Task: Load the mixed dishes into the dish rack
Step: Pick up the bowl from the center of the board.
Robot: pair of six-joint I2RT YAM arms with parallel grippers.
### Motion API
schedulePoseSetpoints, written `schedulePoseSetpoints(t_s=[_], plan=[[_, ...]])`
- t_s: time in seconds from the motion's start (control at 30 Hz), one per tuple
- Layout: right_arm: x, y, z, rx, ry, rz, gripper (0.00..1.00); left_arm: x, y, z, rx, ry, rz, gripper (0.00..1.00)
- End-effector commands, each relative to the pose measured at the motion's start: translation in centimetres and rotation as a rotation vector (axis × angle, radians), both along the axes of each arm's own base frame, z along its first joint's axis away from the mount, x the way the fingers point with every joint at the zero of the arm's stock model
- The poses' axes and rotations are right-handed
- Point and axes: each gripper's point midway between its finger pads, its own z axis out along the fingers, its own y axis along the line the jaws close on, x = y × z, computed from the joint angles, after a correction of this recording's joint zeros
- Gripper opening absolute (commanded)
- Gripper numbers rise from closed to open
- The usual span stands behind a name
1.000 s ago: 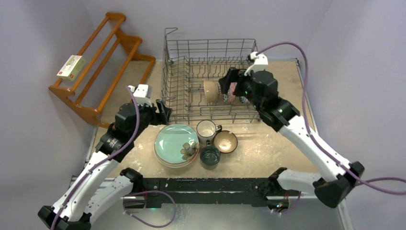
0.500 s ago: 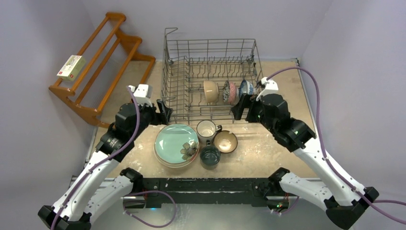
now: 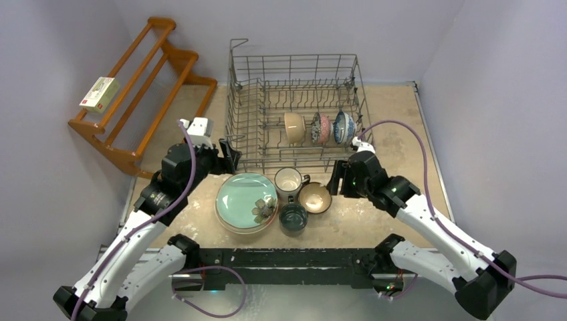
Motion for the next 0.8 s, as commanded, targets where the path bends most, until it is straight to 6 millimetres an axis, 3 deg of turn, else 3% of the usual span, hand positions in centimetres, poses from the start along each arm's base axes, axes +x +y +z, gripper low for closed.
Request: schedulePoseSetpoints(t_s=[0.0, 0.3, 0.5, 0.77], plan=[[0.0, 0.4, -0.9, 0.034, 0.053, -0.052, 0.69, 0.2, 0.1, 0.4, -0.004, -0.023, 0.003, 0.73], [-0.4, 1.8, -5.4, 0.058, 0.163, -0.057, 0.56, 0.1, 0.1, 0.5, -0.007, -0.025, 0.004, 0.73], [-1.0, 1.3, -8.0, 0.037, 0.215, -0.098, 0.47, 0.1, 0.0, 0.6, -0.009, -0.027, -0.003, 0.73], [-0.8, 1.6, -9.1, 0.041, 0.220, -0.115, 0.43, 0.1, -0.1, 0.6, -0.009, -0.028, -0.004, 0.73]])
